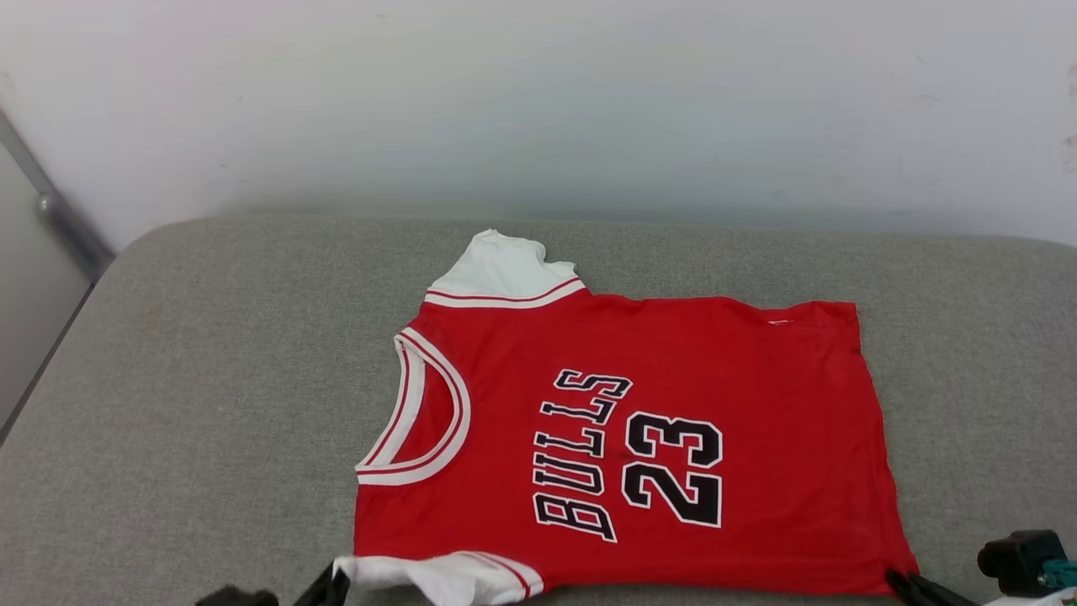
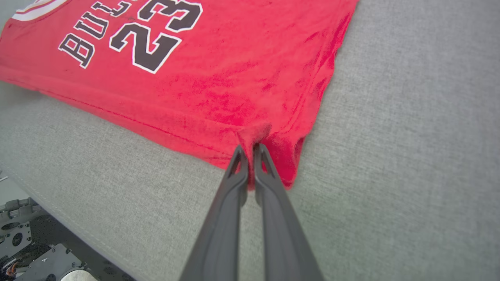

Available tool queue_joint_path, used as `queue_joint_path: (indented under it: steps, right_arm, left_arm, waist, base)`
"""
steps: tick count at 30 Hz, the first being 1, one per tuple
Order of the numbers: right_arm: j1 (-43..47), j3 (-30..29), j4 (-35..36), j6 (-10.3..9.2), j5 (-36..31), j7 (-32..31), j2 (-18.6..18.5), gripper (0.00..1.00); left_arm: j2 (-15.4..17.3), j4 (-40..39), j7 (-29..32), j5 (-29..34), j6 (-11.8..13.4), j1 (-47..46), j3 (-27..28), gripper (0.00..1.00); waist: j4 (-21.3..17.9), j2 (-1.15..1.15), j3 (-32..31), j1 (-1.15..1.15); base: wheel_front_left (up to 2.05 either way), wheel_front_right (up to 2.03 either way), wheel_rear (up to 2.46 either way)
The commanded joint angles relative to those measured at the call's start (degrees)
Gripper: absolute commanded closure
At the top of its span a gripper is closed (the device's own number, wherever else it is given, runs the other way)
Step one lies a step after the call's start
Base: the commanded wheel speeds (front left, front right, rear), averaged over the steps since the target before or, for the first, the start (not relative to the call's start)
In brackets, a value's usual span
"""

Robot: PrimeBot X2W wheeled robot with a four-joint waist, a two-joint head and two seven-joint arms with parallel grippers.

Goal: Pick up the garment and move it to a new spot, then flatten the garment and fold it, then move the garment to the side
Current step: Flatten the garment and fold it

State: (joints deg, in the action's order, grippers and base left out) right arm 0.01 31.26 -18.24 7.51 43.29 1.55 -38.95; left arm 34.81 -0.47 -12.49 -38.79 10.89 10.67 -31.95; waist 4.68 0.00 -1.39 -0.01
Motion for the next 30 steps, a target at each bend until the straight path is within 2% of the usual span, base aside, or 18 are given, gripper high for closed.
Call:
queue_joint_path:
  steps: [1,6,13,20,30]
  right_arm:
    - [0.02,-1.36,1.09,-0.04,-1.05,-1.02,0.68,1.00]
    - [-2.41,-5.22,4.97,-0.04,-3.59,-5.57,1.58,1.00]
    - [-8.38,-7.82,7.98,-0.04,-5.58,-10.83,1.99,1.00]
    - [-15.84,-5.20,4.65,-0.03,-6.73,-13.87,3.53,1.00]
    - [-22.53,0.61,-4.98,-0.03,-5.43,-11.79,5.71,1.00]
  left_arm:
    - [-0.04,0.27,0.51,0.66,-0.70,-3.06,0.18,1.00]
    - [-1.00,2.70,2.40,2.86,-3.05,-13.11,-0.42,1.00]
    - [-2.82,10.61,3.36,4.48,-6.51,-25.53,-0.60,1.00]
    - [-5.63,21.73,2.76,5.11,-10.30,-34.05,-1.83,1.00]
    - [-10.74,38.04,0.22,5.19,-14.21,-39.28,-3.92,1.00]
  waist:
    - [-0.11,0.00,0.18,0.01]
    - [-0.74,0.00,1.64,0.01]
    - [-2.55,0.00,6.41,0.01]
    - [-3.27,0.00,11.89,0.01]
    - [-3.44,0.00,15.31,0.01]
  base:
    - [0.00,0.00,0.00]
    - [0.00,0.00,0.00]
    - [0.00,0.00,0.00]
    - [0.00,0.00,0.00]
    - [0.00,0.00,0.00]
